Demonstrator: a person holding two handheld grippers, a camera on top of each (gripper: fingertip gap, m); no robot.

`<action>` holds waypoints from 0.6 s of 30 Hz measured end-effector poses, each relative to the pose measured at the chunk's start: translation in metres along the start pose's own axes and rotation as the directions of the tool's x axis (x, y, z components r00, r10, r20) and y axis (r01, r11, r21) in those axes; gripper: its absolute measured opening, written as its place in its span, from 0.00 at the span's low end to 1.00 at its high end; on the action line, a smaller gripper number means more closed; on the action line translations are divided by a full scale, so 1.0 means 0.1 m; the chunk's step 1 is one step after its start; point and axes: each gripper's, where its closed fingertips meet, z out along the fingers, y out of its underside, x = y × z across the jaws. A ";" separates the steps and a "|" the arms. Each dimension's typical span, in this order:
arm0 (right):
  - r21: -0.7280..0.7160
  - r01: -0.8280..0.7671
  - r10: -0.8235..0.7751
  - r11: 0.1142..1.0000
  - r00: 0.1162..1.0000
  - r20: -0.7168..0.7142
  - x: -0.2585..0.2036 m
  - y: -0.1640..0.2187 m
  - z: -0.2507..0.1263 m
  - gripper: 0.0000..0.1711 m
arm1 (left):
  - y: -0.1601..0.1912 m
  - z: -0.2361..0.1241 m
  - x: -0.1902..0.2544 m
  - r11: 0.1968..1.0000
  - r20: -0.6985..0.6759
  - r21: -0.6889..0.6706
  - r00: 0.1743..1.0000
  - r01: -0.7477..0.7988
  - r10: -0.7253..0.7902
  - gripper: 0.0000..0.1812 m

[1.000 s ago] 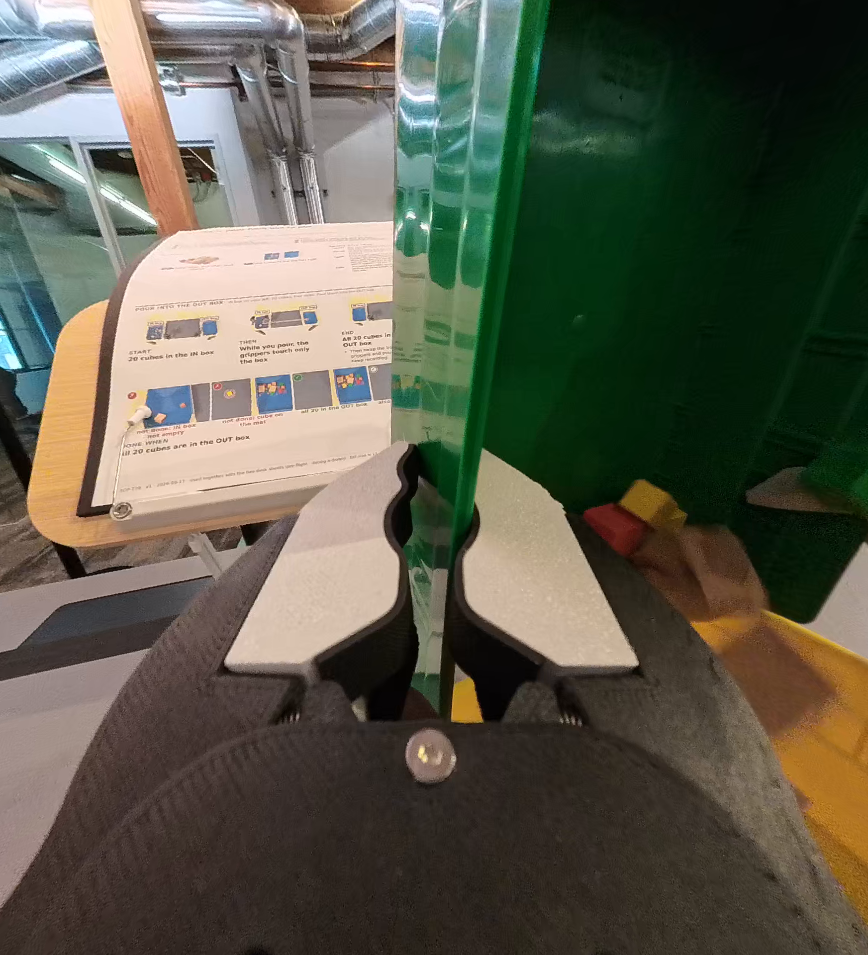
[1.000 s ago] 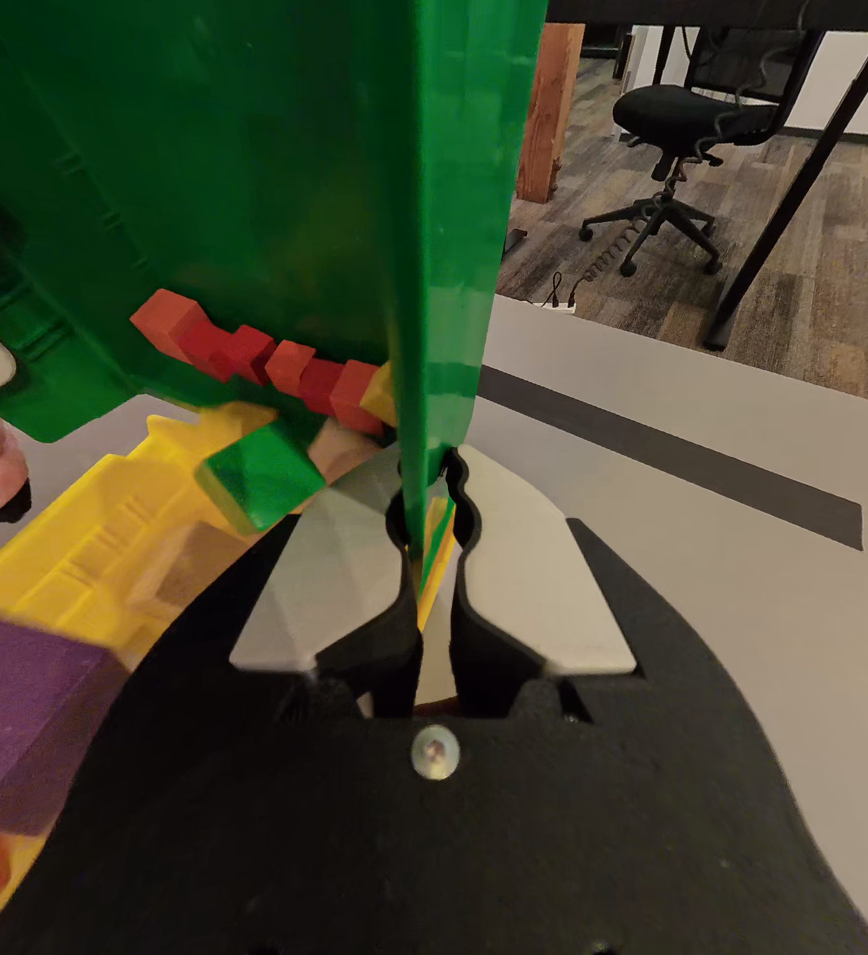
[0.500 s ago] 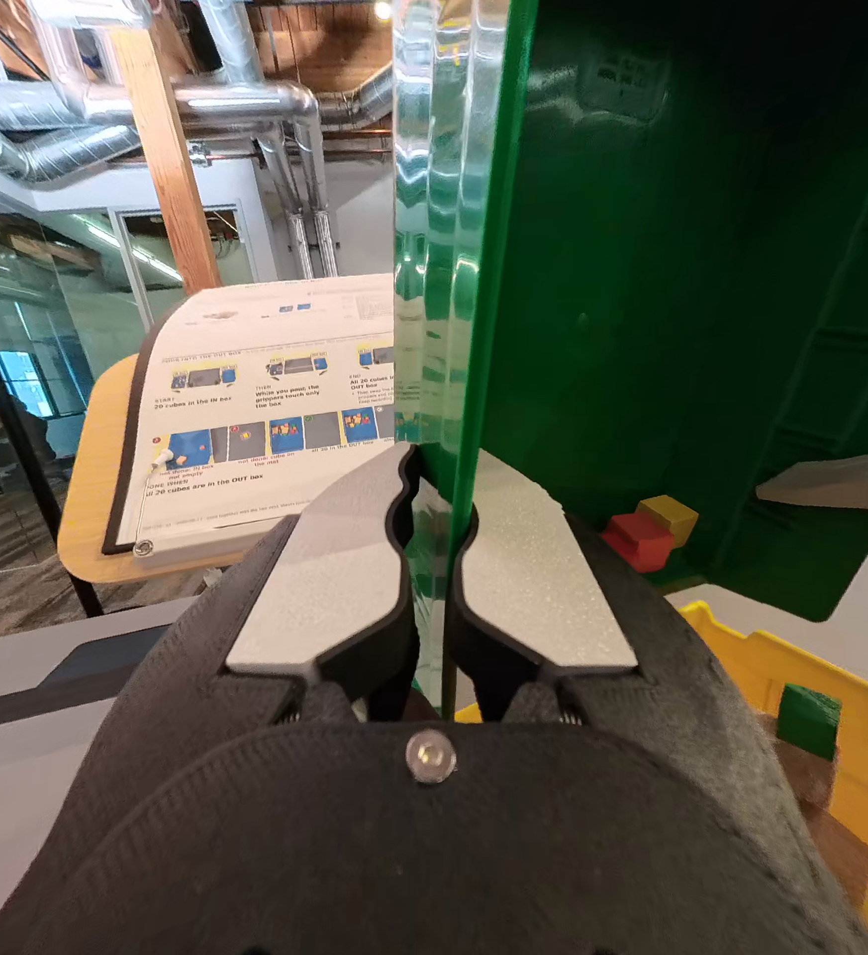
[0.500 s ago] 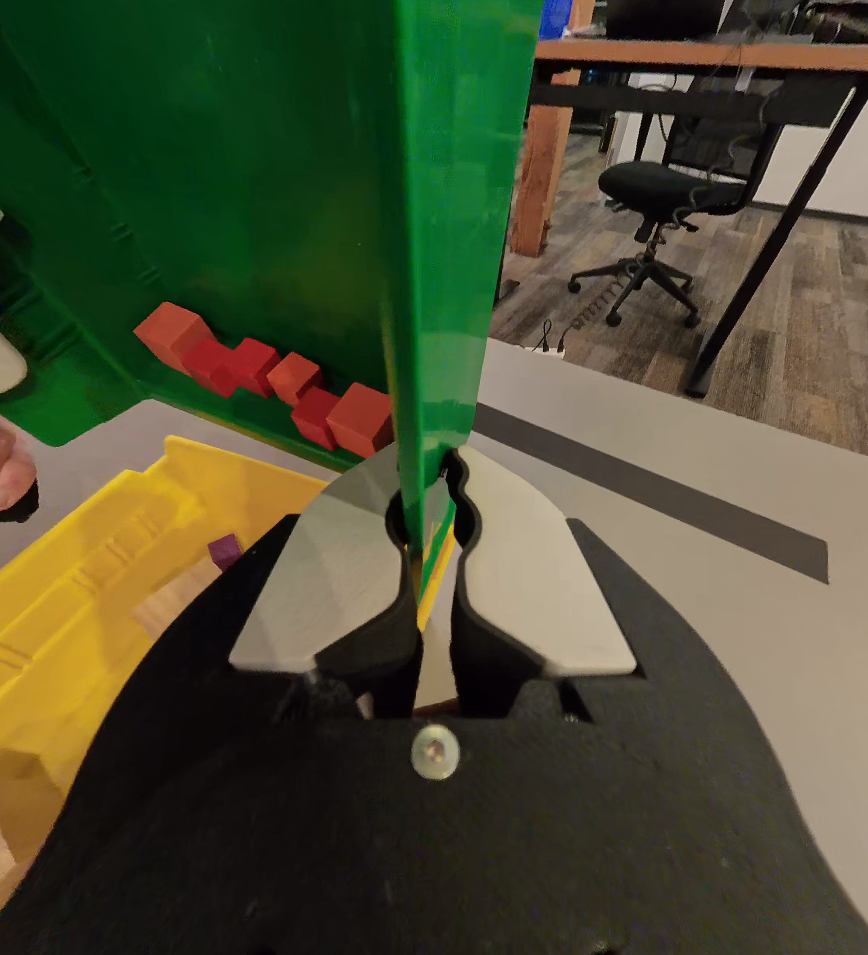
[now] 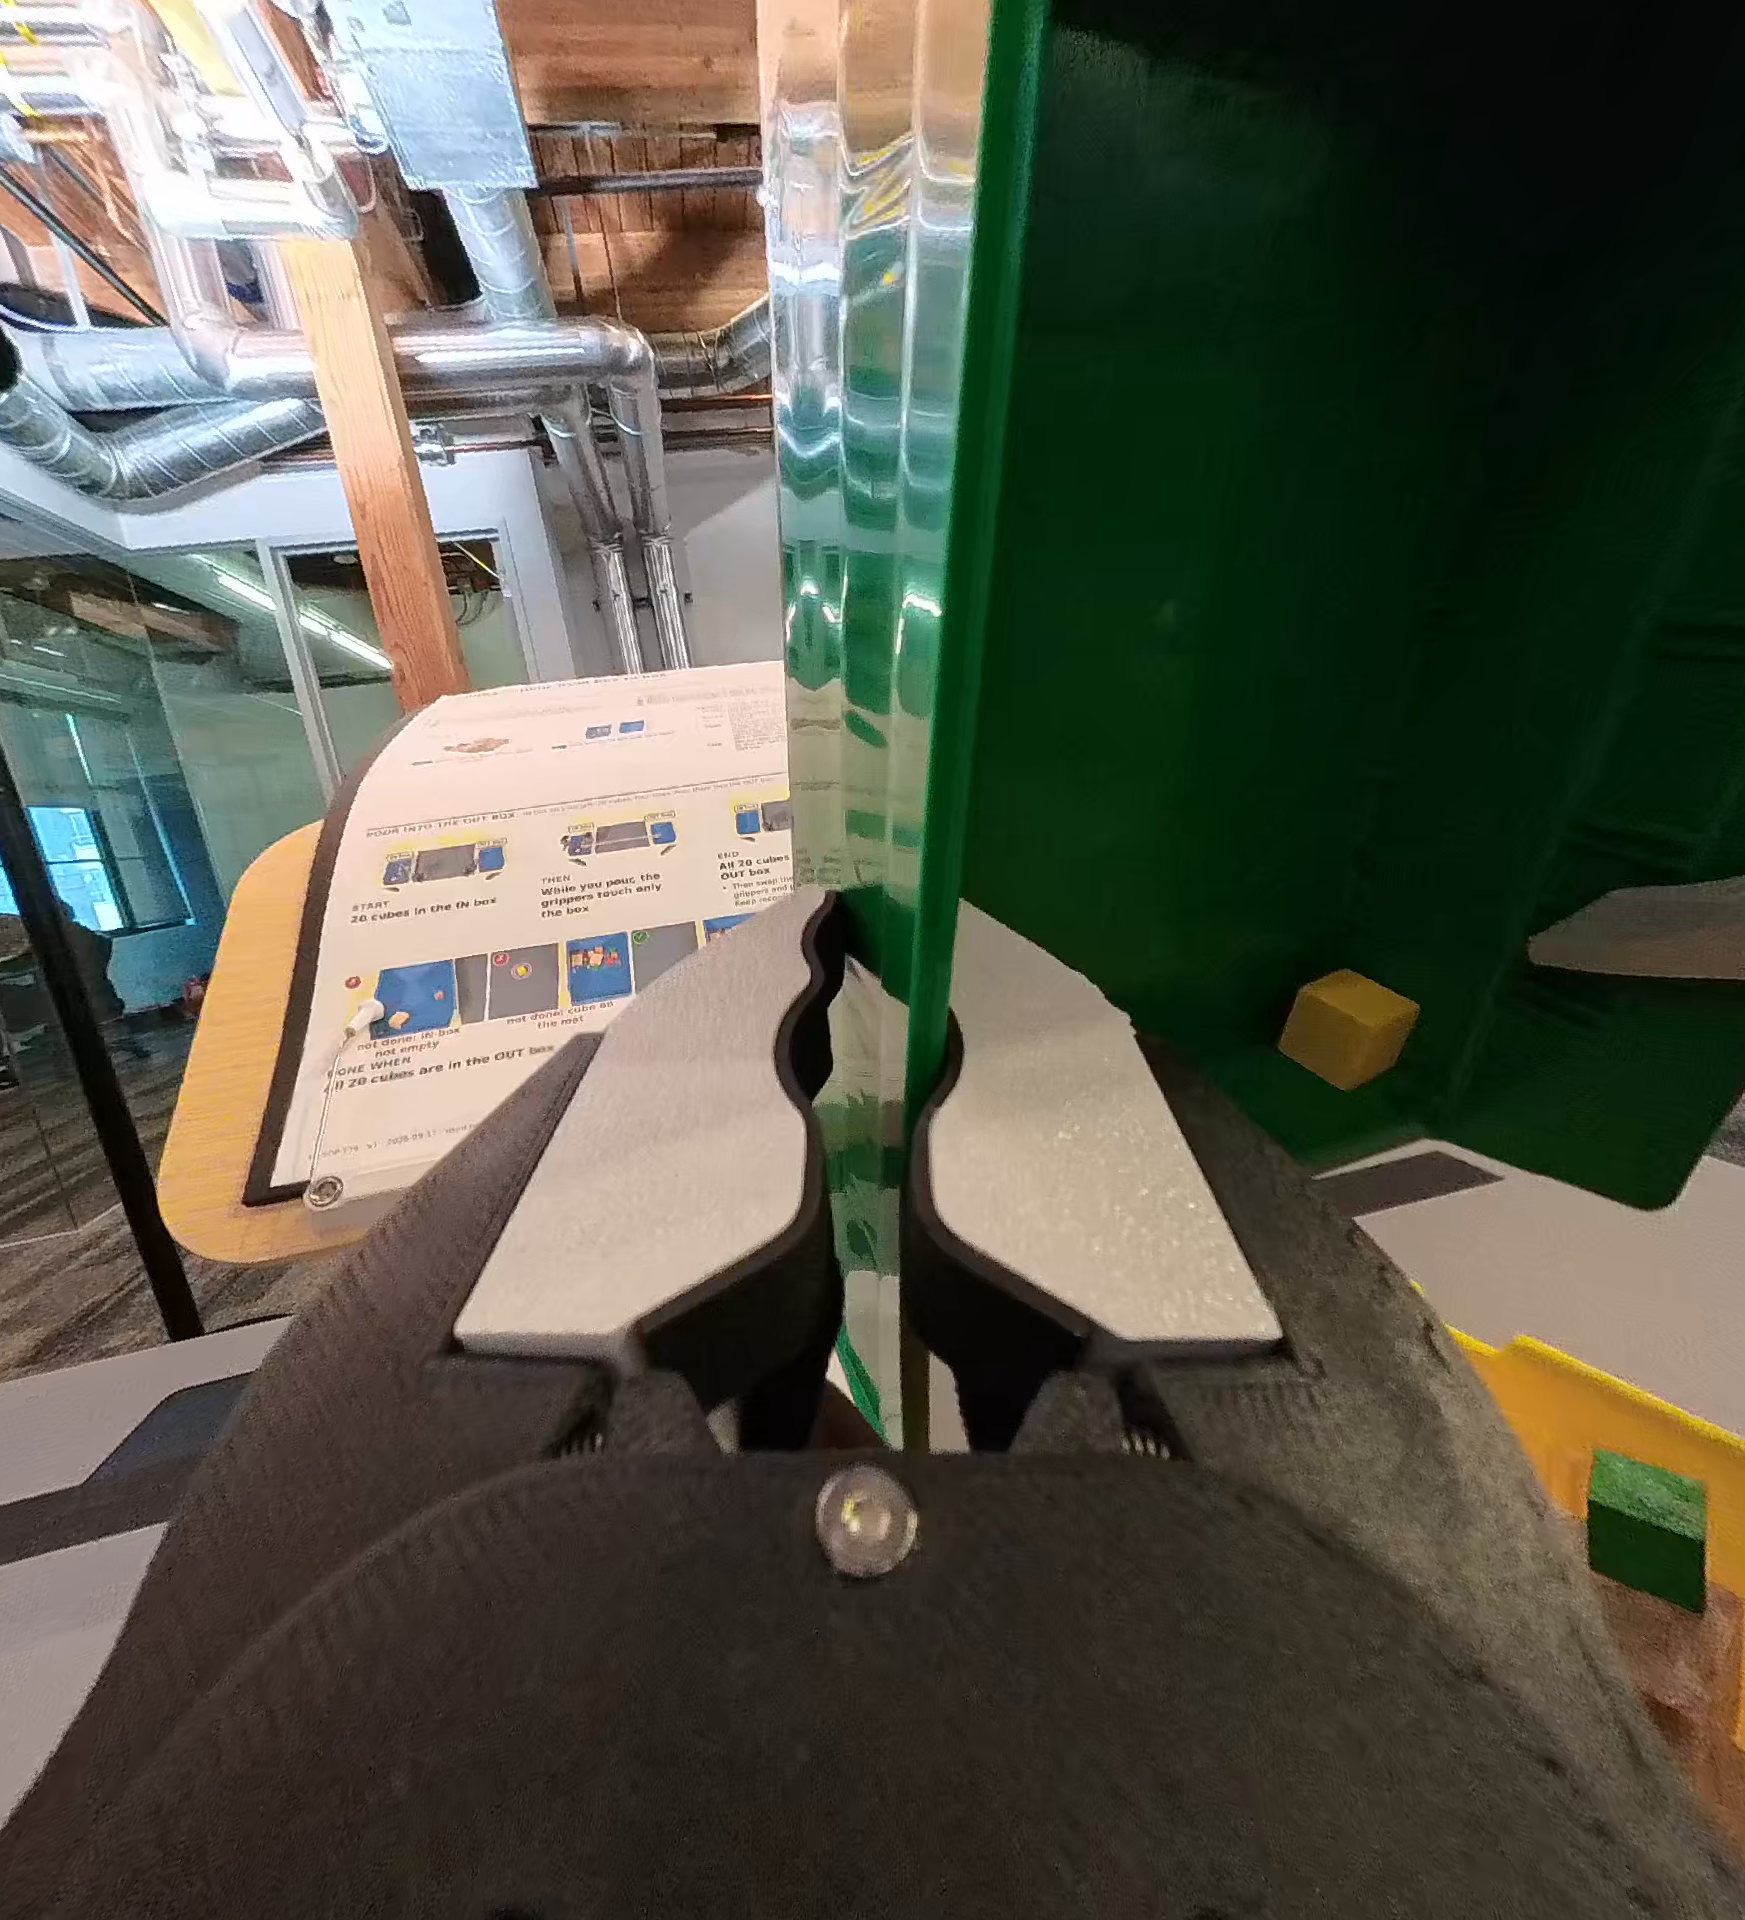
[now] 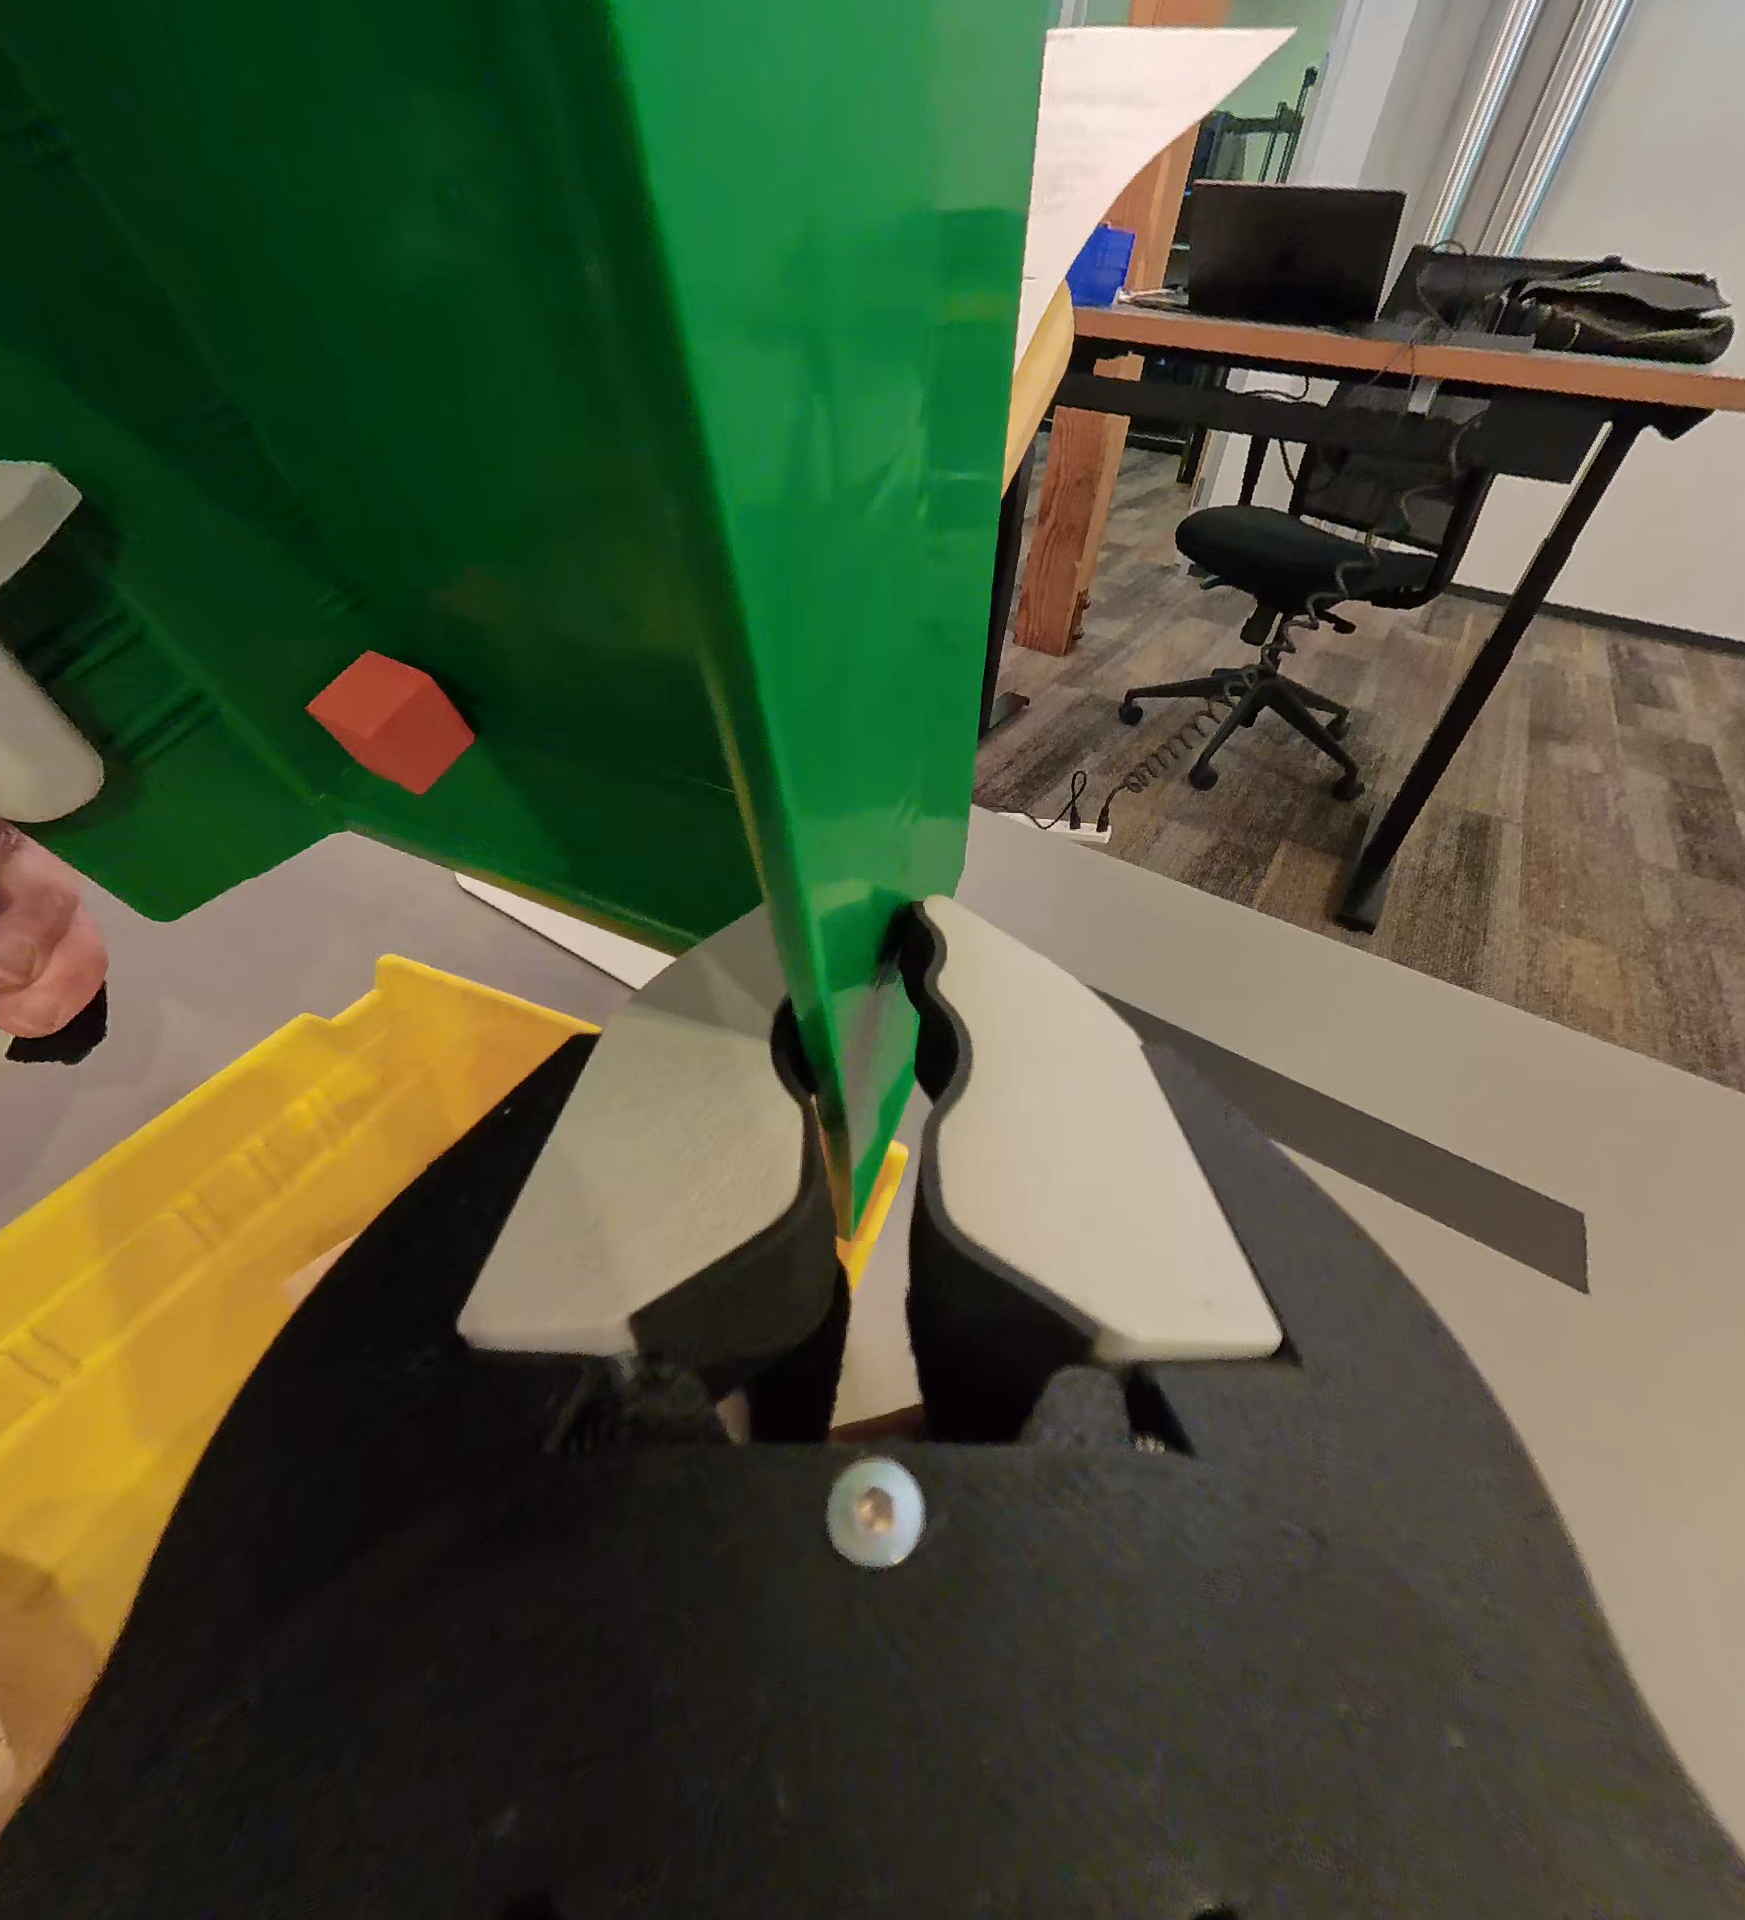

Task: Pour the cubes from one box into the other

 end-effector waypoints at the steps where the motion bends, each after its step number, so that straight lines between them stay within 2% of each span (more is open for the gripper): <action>1: 0.004 0.006 -0.006 1.000 1.000 -0.001 0.00 -0.02 -0.01 0.04 | -0.01 0.00 0.00 1.000 0.000 0.004 1.000 0.005 -0.005 0.05; 18: 0.034 0.032 -0.032 0.999 0.999 0.010 -0.14 -0.19 -0.09 0.05 | -0.12 -0.06 -0.11 0.999 0.011 0.027 1.000 0.026 -0.027 0.05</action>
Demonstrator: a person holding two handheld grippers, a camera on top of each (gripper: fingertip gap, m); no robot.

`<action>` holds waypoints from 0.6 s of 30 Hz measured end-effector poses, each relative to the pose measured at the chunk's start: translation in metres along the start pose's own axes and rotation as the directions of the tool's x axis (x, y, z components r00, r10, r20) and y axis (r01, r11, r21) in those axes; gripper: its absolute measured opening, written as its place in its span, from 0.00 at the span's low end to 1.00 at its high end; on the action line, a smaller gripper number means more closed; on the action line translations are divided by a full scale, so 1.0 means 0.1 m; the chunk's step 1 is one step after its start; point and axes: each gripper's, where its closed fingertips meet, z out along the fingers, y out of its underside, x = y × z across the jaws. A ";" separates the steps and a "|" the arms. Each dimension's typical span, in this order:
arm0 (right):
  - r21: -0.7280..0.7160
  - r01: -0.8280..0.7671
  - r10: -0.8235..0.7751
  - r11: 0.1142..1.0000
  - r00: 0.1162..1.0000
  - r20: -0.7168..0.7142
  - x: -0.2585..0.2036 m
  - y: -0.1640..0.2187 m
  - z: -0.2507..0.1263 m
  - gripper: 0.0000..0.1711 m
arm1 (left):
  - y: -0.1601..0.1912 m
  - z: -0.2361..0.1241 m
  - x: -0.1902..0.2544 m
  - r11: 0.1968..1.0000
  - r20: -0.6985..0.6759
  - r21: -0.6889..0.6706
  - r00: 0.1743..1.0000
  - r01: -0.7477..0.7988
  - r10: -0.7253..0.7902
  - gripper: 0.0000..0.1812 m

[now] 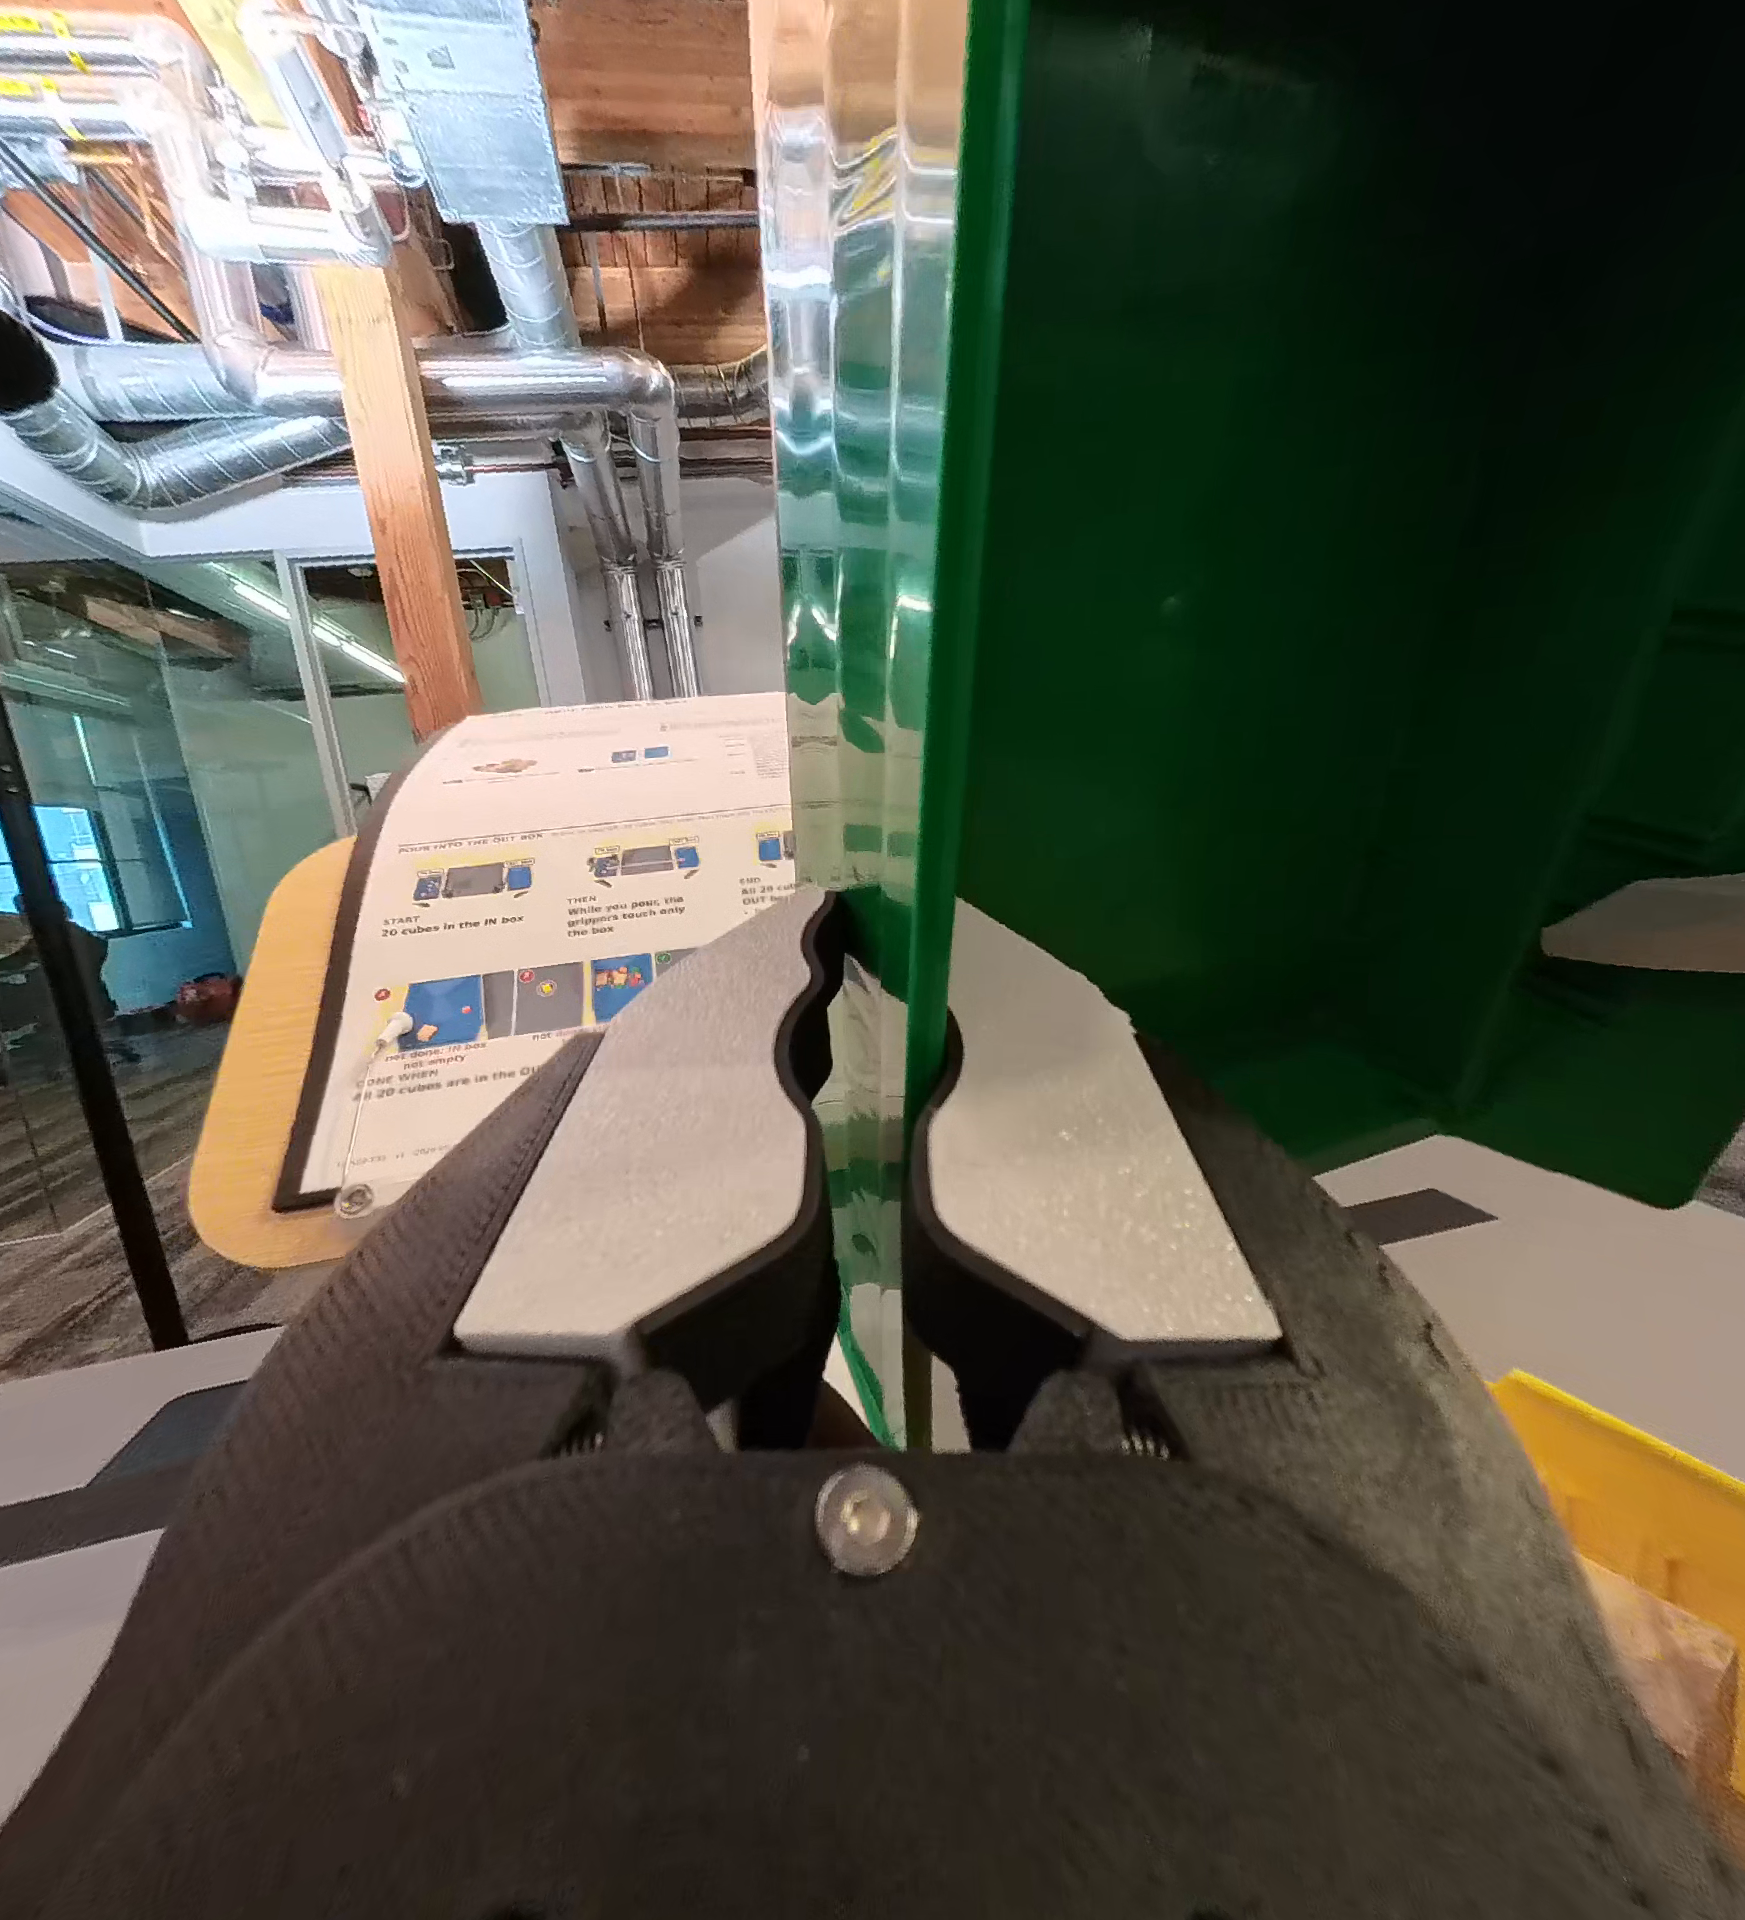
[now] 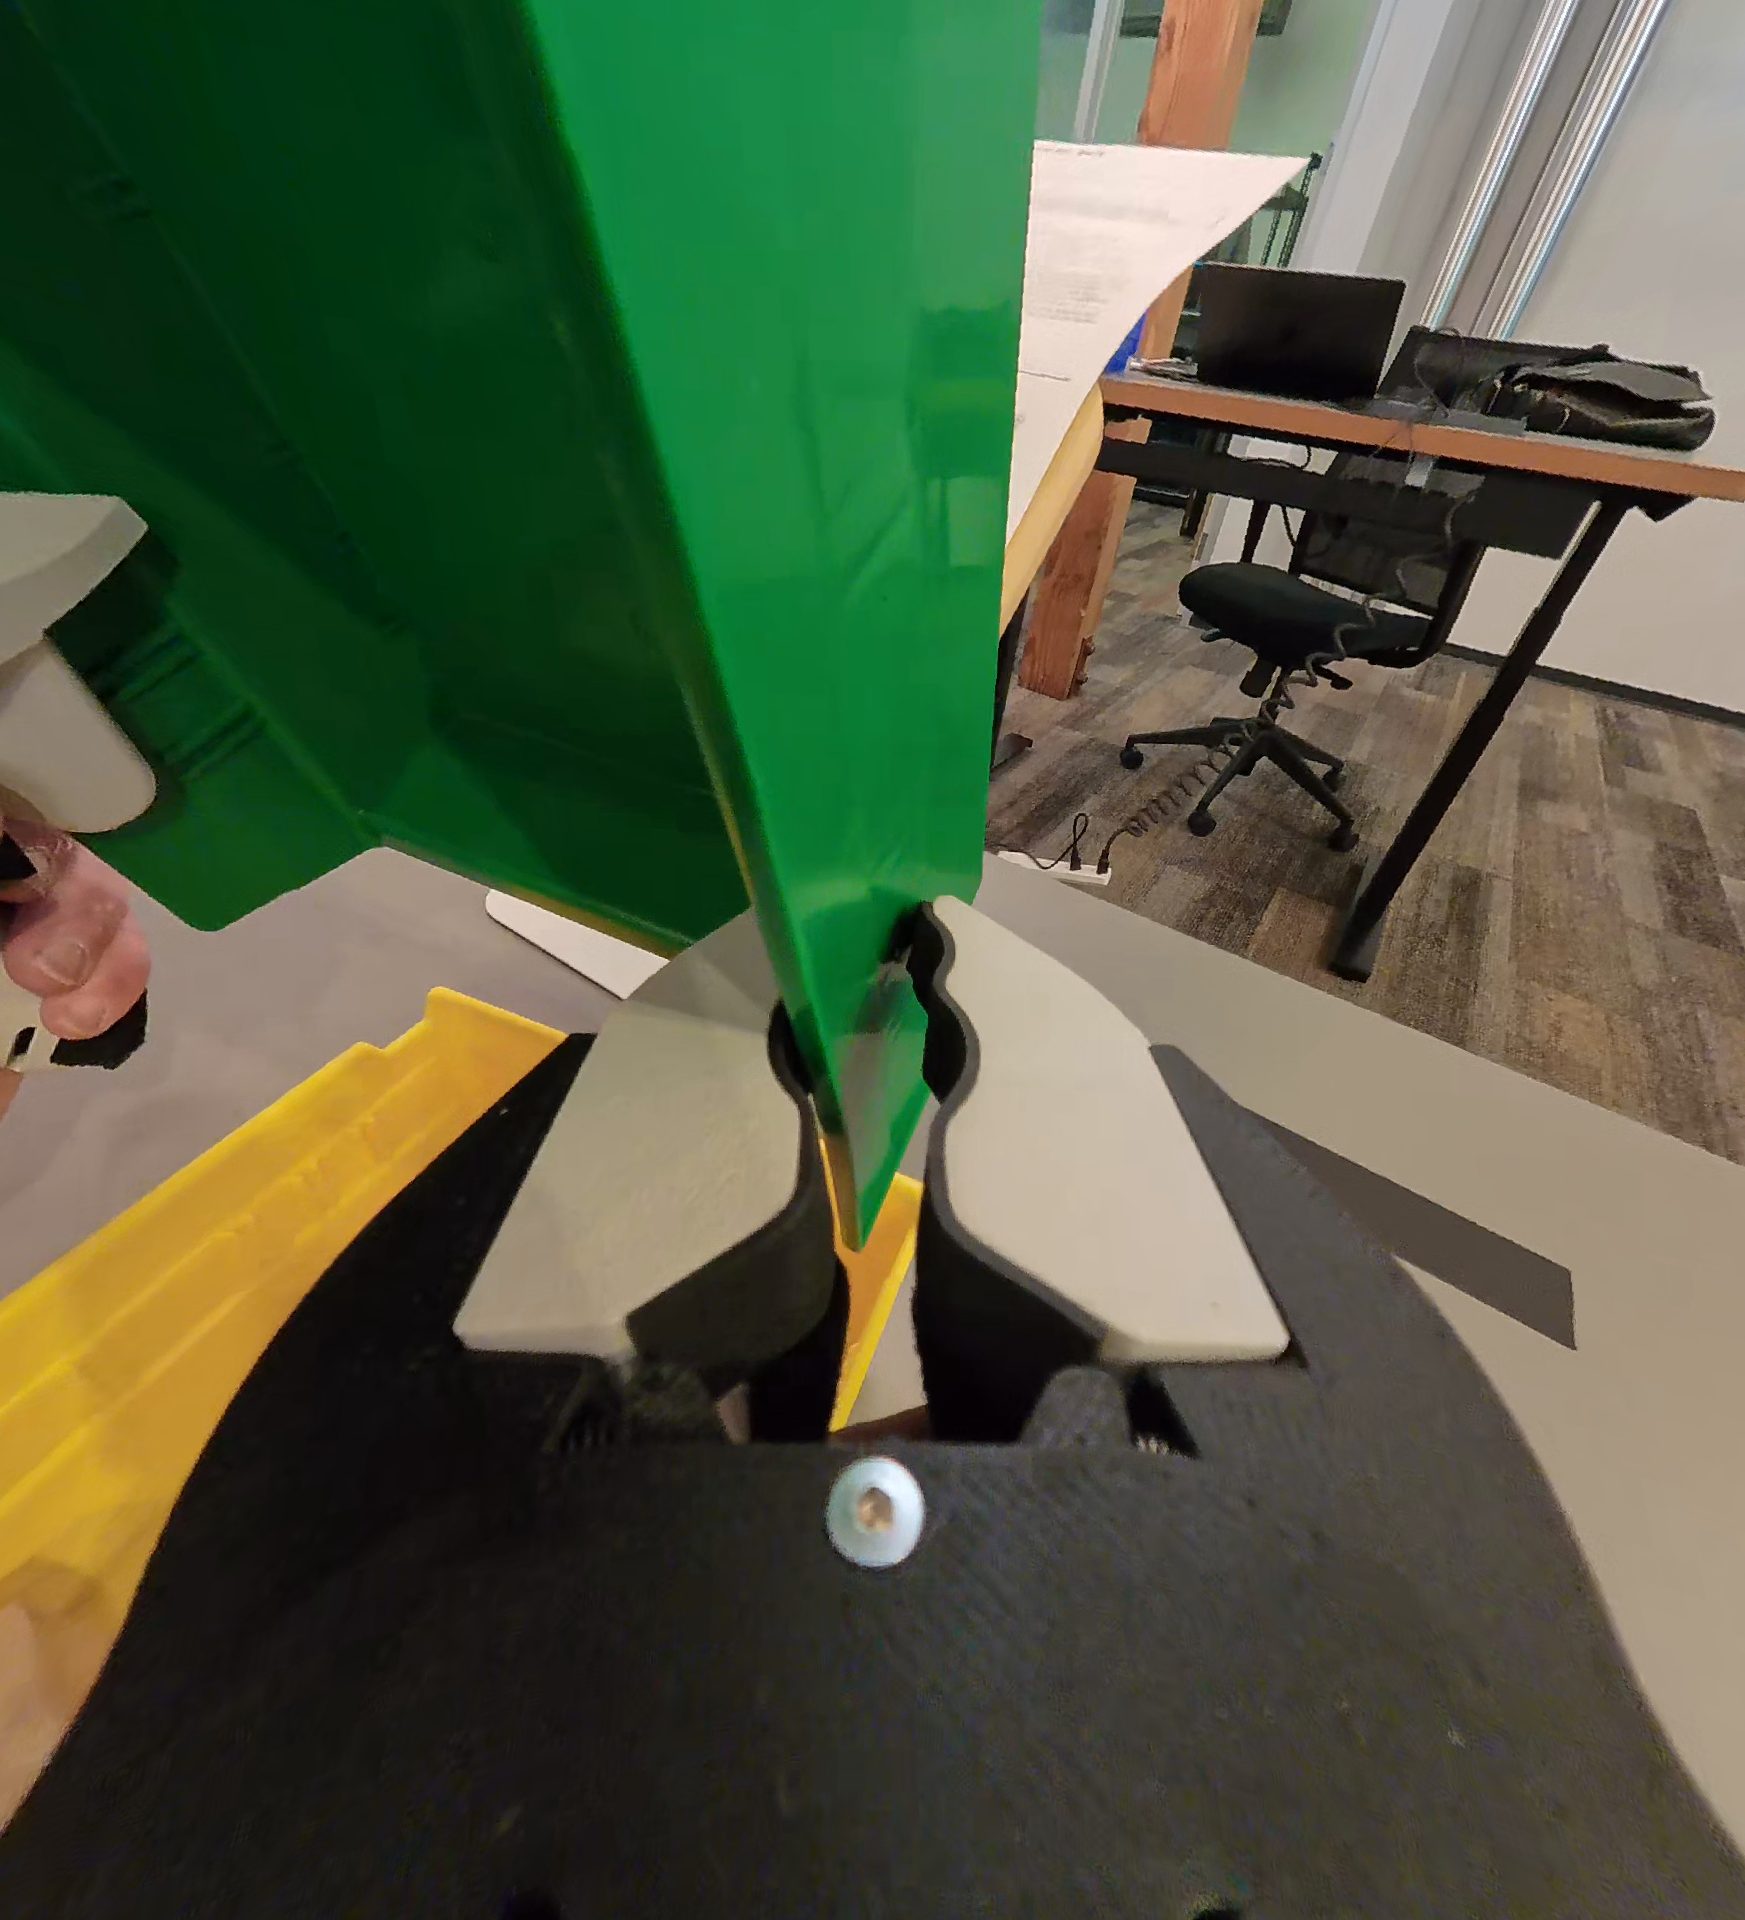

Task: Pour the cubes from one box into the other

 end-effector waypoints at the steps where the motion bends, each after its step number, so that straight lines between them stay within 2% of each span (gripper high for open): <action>1: -0.003 0.005 -0.005 1.000 1.000 -0.003 -0.01 -0.03 -0.01 0.05 | -0.02 0.00 -0.01 1.000 -0.003 -0.005 1.000 -0.003 0.003 0.05; 5: -0.023 0.043 -0.043 0.999 0.999 0.009 -0.17 -0.22 -0.03 0.06 | -0.19 -0.02 -0.14 0.999 -0.005 -0.015 0.999 -0.035 0.035 0.06; 8: -0.093 0.083 -0.079 0.992 0.996 0.046 -0.48 -0.31 0.05 0.07 | -0.33 -0.07 -0.43 0.998 -0.010 -0.051 0.999 -0.036 0.036 0.05; 12: -0.185 0.126 -0.104 0.975 0.987 0.123 -1.09 -0.38 0.24 0.09 | -0.46 -0.21 -1.00 0.985 -0.019 -0.162 0.998 -0.061 0.058 0.04; 18: -0.331 0.190 -0.094 0.924 0.953 0.287 -2.15 -0.14 0.57 0.10 | -0.41 -0.69 -1.90 0.928 -0.006 -0.363 0.996 -0.086 0.090 0.03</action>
